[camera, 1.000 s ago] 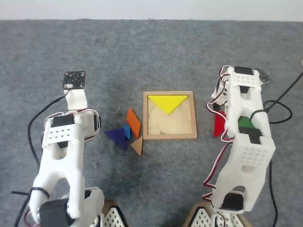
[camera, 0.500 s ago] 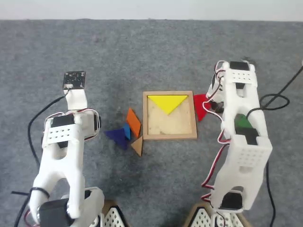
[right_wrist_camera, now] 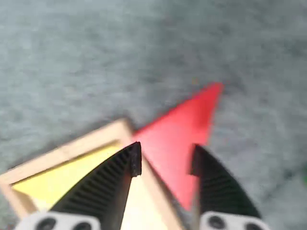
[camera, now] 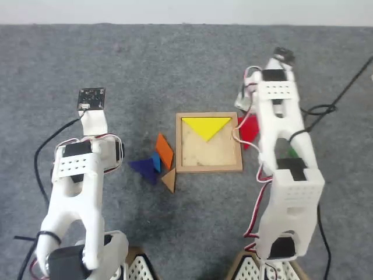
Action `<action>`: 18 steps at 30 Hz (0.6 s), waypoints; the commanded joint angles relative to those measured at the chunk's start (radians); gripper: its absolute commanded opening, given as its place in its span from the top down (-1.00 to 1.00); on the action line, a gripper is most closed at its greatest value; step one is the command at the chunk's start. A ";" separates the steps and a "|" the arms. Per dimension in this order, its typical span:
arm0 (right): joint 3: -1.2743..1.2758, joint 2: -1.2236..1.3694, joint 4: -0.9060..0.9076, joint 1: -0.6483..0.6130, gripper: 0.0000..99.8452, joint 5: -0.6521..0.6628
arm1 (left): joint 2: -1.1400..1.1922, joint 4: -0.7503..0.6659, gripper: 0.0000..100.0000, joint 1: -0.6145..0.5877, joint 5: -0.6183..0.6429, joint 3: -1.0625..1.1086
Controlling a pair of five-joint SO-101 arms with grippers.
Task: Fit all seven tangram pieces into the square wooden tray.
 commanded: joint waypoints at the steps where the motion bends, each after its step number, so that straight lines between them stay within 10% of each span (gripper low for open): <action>1: -0.055 -0.027 -0.061 -0.058 0.44 0.008 | -0.011 0.008 0.71 0.002 0.008 -0.007; 18: -0.051 0.104 0.024 0.058 0.48 0.064 | -0.009 0.008 0.71 0.002 0.008 -0.007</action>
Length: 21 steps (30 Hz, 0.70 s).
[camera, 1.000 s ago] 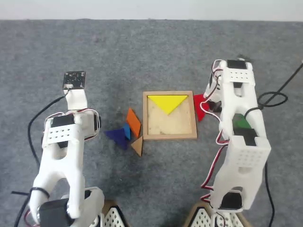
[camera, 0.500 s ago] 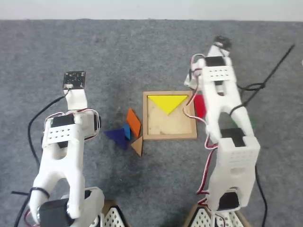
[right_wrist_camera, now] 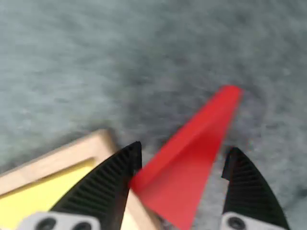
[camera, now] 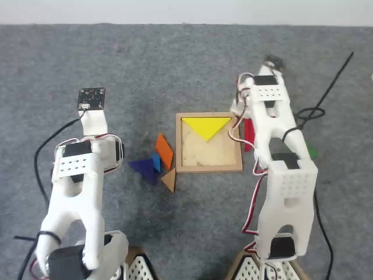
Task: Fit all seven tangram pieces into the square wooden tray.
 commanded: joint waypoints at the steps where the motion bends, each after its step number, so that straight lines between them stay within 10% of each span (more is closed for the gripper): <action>1: -0.028 -0.038 0.054 0.035 0.48 0.058 | -0.009 0.008 0.71 0.002 0.008 -0.007; 21: -0.034 -0.001 0.185 0.108 0.99 0.117 | -0.011 0.008 0.71 0.002 0.008 -0.007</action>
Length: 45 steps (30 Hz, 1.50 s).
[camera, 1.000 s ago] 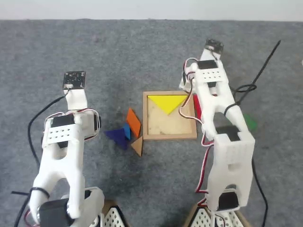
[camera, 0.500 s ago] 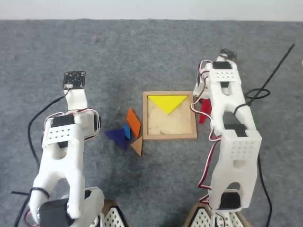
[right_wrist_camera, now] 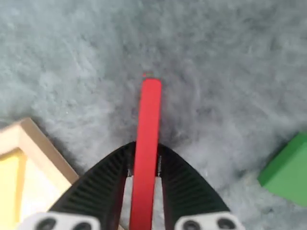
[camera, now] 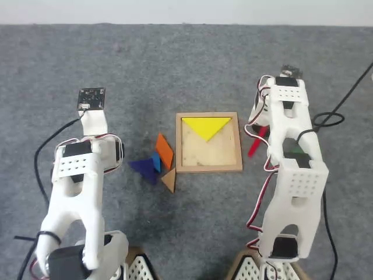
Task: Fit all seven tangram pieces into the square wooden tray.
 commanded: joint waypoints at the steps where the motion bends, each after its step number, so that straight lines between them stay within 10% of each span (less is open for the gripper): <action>1: -0.032 -0.021 0.054 0.005 0.99 0.006 | -0.011 0.008 0.71 0.002 0.008 -0.007; 9: -0.083 -0.177 0.139 -0.033 0.99 0.140 | -0.005 0.006 0.71 0.002 0.008 -0.007; 25: 0.005 -0.375 -0.035 -0.556 0.99 0.196 | -0.009 -0.015 0.71 0.002 0.008 0.013; 38: 0.612 -0.961 -0.189 -0.590 0.99 0.233 | -0.006 -0.029 0.71 0.003 0.008 0.013; 45: 0.692 -0.834 -0.446 -0.591 0.99 0.222 | -0.003 -0.035 0.71 0.003 0.008 0.015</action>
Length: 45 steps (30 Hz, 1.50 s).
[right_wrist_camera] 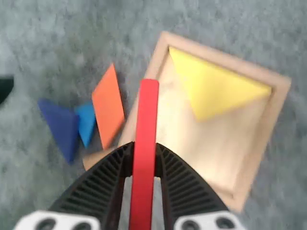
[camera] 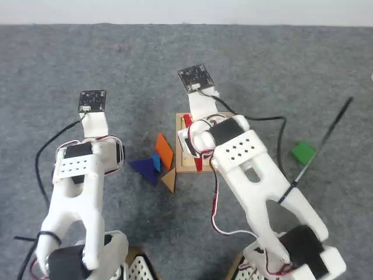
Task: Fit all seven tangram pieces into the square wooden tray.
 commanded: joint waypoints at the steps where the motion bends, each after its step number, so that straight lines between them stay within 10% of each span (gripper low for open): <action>1: -0.064 0.099 -0.111 -0.008 0.99 -0.021 | -0.003 -0.020 0.71 0.003 0.008 -0.010; 16: -0.344 0.507 -0.120 -0.008 0.95 -0.207 | -0.006 -0.017 0.71 0.000 0.008 -0.008; 26: -0.342 0.507 -0.091 -0.002 0.30 -0.207 | -0.009 -0.015 0.71 0.000 0.008 -0.008; 45: -0.278 0.515 -0.119 -0.082 0.38 -0.158 | -0.009 -0.015 0.71 -0.002 0.008 -0.008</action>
